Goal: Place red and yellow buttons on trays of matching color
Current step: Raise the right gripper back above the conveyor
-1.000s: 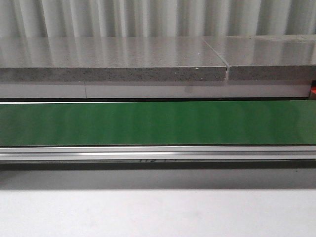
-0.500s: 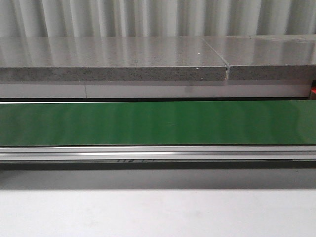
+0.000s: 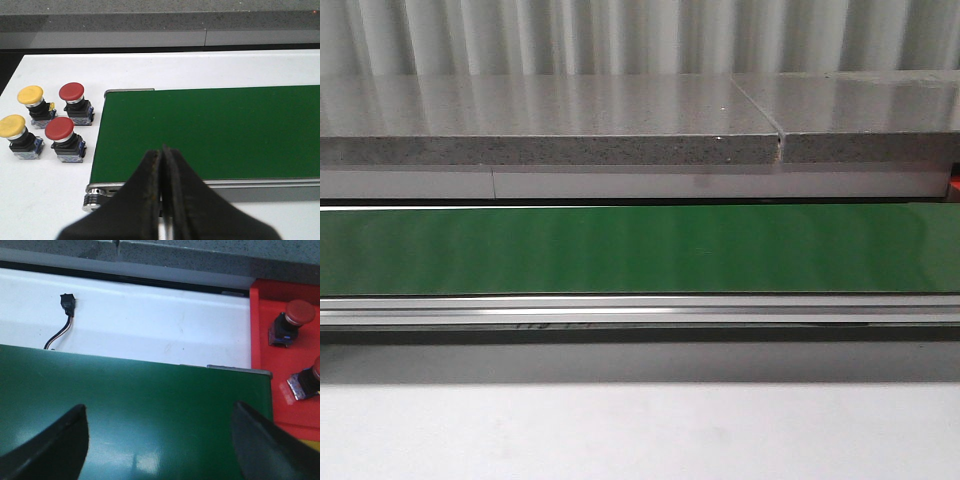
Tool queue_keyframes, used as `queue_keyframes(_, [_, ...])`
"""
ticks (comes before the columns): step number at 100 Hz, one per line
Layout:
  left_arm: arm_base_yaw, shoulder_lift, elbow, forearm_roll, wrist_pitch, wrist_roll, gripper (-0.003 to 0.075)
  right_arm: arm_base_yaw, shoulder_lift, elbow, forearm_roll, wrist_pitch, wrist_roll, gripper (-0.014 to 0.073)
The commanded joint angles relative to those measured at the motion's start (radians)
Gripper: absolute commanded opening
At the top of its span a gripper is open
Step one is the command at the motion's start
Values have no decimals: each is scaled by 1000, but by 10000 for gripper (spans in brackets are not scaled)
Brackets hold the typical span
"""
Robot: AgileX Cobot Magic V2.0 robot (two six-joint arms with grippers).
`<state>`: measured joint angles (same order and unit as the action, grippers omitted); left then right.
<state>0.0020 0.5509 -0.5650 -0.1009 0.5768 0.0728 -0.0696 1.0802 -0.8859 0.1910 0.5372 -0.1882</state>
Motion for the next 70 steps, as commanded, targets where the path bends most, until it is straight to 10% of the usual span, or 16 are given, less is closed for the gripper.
queue_keyframes(1, [-6,0,-27,-7,-68,0,-20,1,-75,1,3,-58,-11,530])
queue_keyframes(47, [-6,0,-27,-7,-72,0,-20,1,-192,45,3,20,-12,-75])
queue_keyframes(70, [-6,0,-27,-7,-74,0,-20,1,-192,45,3,49,-12,-68])
